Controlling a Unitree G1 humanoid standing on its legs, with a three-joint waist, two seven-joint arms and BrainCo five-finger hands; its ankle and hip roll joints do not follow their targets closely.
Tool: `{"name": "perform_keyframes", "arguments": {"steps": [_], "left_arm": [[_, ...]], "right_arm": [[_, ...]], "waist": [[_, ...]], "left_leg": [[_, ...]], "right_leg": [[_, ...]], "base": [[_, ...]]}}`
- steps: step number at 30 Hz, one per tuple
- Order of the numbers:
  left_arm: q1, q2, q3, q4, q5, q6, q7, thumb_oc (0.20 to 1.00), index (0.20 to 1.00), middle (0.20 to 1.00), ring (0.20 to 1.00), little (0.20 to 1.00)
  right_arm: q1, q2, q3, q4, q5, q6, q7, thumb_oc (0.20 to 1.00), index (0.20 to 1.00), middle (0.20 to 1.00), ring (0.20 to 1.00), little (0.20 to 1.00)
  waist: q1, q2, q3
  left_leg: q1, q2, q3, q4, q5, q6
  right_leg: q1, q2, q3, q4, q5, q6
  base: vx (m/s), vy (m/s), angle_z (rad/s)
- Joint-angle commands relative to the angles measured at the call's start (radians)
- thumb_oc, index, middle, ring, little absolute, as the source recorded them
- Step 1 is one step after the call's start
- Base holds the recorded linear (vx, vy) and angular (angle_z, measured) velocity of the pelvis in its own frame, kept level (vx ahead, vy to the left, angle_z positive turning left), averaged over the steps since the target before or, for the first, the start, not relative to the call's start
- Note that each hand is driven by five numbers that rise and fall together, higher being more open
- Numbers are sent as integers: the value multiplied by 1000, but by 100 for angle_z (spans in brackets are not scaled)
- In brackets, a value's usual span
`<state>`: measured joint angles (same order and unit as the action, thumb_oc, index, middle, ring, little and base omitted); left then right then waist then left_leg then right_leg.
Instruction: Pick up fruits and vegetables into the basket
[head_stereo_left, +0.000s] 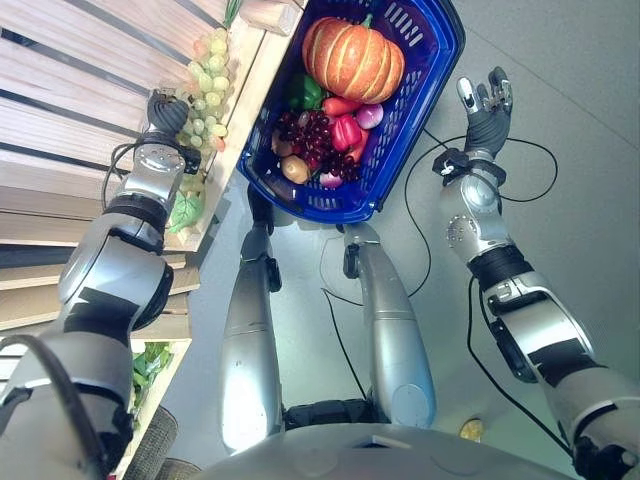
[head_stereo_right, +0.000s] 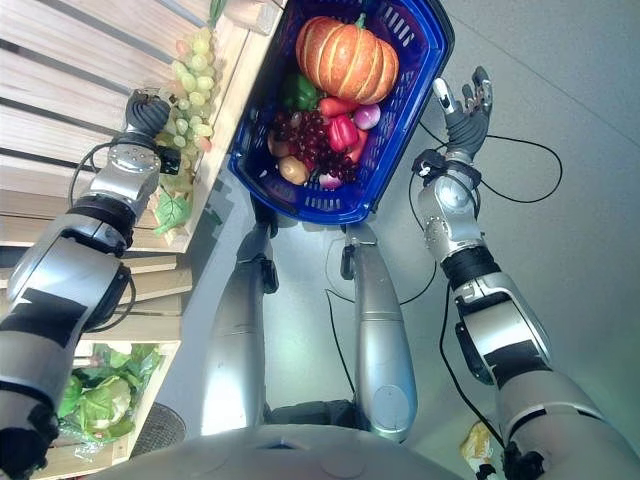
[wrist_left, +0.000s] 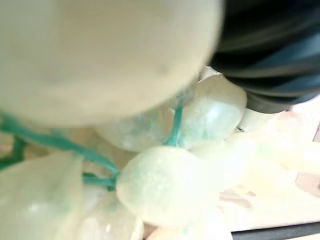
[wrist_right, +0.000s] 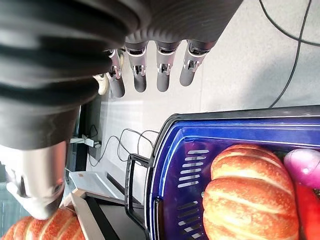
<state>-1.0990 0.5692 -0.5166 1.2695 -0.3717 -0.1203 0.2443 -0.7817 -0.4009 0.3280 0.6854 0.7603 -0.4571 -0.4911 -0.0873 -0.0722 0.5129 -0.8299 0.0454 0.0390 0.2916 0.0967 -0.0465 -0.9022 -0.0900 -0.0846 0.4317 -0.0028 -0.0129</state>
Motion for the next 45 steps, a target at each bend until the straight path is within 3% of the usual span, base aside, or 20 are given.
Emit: {"name": "perform_keyframes", "arguments": {"steps": [1, 2, 3, 14, 24, 32, 33, 40, 45], "left_arm": [[84, -69, 43, 18, 61, 2, 14, 200, 200, 200, 200, 200], [83, -68, 36, 18, 89, 1, 51, 492, 492, 492, 492, 492], [79, -65, 31, 18, 120, 0, 75, 1000, 1000, 1000, 1000, 1000], [38, -71, -86, -29, 337, 26, 97, 1000, 1000, 1000, 1000, 1000], [8, -64, -133, -45, 376, 46, 67, 1000, 1000, 1000, 1000, 1000], [-22, -54, -175, -24, 431, 154, 0, 1000, 1000, 1000, 1000, 1000], [-29, -54, -181, -12, 436, 178, -18, 200, 200, 200, 200, 200], [-46, -58, -183, 28, 401, 217, -59, 200, 200, 200, 200, 200], [-34, -59, -168, 36, 359, 210, -66, 200, 200, 200, 200, 200]], "right_arm": [[28, -15, -19, -73, -33, -47, -14, 1000, 1000, 1000, 1000, 1000], [26, -16, -16, -74, -31, -45, -14, 1000, 1000, 1000, 1000, 1000], [25, -18, -15, -73, -29, -47, -14, 1000, 1000, 1000, 1000, 1000], [23, -19, 3, -80, -22, -55, -20, 1000, 1000, 1000, 1000, 1000], [23, -16, 5, -78, -27, -56, -33, 1000, 1000, 1000, 1000, 1000], [7, -27, 9, -69, -18, -46, -16, 1000, 1000, 1000, 1000, 1000], [3, -26, 12, -67, -17, -46, -17, 1000, 1000, 1000, 1000, 1000], [-13, -25, 19, -50, -11, -46, -13, 1000, 1000, 1000, 1000, 1000], [-10, -25, 17, -53, -12, -51, -17, 1000, 1000, 1000, 1000, 1000]], "waist": [[-12, 44, 7], [-13, 43, 7], [-13, 42, 7], [-13, 37, 7], [-17, 35, 7], [-25, 36, 7], [-26, 35, 7], [-32, 35, 7], [-30, 37, 7]], "left_leg": [[-24, 13, -6, 75, -53, -12], [-25, 13, -6, 75, -53, -12], [-25, 14, -7, 74, -54, -11], [-24, 15, -7, 71, -51, -12], [-25, 18, -4, 74, -52, -14], [-27, 20, -1, 74, -50, -15], [-28, 21, -1, 75, -50, -16], [-27, 23, 2, 70, -49, -16], [-25, 20, 1, 70, -48, -17]], "right_leg": [[33, 16, 16, -45, 39, 69], [32, 17, 18, -45, 40, 69], [31, 16, 18, -45, 39, 68], [33, 17, 20, -47, 42, 70], [35, 16, 23, -52, 47, 72], [31, 15, 27, -57, 52, 74], [30, 15, 28, -57, 53, 74], [29, 14, 32, -62, 55, 75], [32, 13, 30, -65, 57, 76]], "base": [[0, 0, 0], [0, 0, 0], [0, 0, 0], [0, 0, 0], [0, 0, 0], [0, 0, 0], [0, 0, 0], [0, 0, 0], [0, 0, 0]]}}
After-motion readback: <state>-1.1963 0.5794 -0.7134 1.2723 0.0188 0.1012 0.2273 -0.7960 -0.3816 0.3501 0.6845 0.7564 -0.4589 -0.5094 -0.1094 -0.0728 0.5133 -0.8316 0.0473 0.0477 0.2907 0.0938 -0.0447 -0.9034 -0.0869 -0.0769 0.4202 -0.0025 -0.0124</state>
